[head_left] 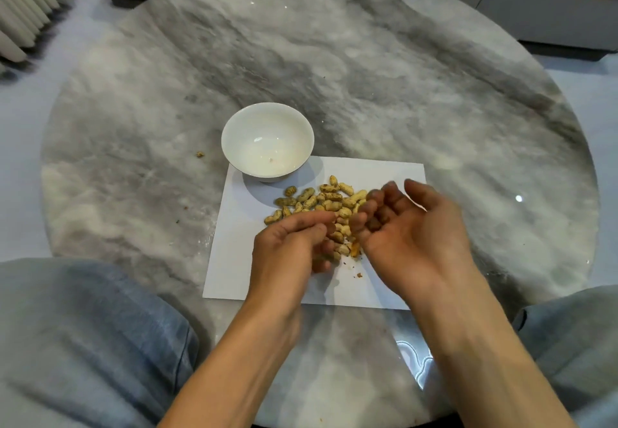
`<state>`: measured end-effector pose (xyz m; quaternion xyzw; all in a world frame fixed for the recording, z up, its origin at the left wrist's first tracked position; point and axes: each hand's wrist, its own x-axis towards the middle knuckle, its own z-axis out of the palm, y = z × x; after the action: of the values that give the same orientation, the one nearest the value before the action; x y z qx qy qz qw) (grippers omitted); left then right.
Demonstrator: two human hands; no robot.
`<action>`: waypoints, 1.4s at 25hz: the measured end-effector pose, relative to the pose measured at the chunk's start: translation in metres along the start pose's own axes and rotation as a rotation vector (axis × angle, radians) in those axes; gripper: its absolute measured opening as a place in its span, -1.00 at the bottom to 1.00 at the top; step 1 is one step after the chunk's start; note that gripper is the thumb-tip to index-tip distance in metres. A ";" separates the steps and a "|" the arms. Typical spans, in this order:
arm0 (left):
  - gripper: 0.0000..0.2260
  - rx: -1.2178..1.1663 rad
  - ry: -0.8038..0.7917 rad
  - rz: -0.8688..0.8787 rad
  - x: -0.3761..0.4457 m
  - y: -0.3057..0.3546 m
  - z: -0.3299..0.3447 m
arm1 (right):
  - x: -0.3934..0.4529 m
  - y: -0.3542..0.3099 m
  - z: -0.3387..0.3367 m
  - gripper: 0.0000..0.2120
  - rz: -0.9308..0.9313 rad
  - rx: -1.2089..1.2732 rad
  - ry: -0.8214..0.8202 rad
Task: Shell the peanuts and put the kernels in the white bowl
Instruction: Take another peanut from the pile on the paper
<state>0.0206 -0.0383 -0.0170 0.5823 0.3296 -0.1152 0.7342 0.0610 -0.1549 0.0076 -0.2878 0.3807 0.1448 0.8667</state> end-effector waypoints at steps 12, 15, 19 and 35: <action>-0.80 -0.118 -0.007 0.009 -0.006 0.008 -0.009 | -0.016 -0.026 0.000 -0.75 -0.487 -0.621 -0.027; -0.82 -0.021 0.015 0.067 0.002 0.011 -0.013 | -0.026 -0.023 -0.051 -0.84 -0.551 -0.912 0.136; -0.92 0.638 0.060 0.344 0.012 0.004 -0.023 | -0.003 0.009 -0.063 -0.84 -0.757 -1.592 -0.141; -0.78 1.047 -0.058 0.480 0.017 -0.015 -0.015 | 0.023 0.039 -0.074 -0.74 -0.943 -1.851 -0.138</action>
<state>0.0199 -0.0253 -0.0402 0.9232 0.0670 -0.1091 0.3624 0.0154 -0.1680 -0.0652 -0.9510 -0.0807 0.0431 0.2954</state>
